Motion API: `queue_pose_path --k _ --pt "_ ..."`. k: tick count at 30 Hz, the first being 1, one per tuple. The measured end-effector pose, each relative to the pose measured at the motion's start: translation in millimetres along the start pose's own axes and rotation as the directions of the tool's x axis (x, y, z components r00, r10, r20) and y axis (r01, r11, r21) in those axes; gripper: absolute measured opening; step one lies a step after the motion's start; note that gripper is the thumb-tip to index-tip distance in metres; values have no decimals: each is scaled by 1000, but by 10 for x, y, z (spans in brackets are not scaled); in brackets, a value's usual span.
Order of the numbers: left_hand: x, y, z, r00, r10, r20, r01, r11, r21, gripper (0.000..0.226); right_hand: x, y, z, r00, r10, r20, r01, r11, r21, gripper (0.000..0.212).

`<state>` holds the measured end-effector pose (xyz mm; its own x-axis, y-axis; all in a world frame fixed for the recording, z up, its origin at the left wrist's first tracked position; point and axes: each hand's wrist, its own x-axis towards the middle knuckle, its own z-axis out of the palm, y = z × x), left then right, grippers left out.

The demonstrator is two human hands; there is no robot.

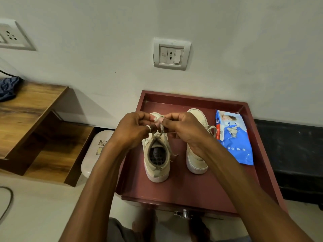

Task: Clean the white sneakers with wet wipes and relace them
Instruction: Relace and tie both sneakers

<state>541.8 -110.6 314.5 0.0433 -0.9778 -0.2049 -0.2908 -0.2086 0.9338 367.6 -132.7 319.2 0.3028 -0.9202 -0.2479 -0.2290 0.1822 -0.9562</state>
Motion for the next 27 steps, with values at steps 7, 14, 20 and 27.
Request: queue_pose_path --k 7,14,20,27 --pt "-30 22 2 986 167 -5 -161 959 232 13 38 32 99 989 82 -127 -70 993 92 17" --pt "-17 29 7 982 160 -98 -135 965 225 10 56 29 74 999 34 18 -30 983 -181 13" --pt "-10 31 59 989 97 -108 -73 975 210 7 70 65 46 996 25 90 6 945 -327 11" --pt "16 28 59 993 -29 -115 39 995 91 16 82 86 89 973 -231 -5 179 769 -613 12"
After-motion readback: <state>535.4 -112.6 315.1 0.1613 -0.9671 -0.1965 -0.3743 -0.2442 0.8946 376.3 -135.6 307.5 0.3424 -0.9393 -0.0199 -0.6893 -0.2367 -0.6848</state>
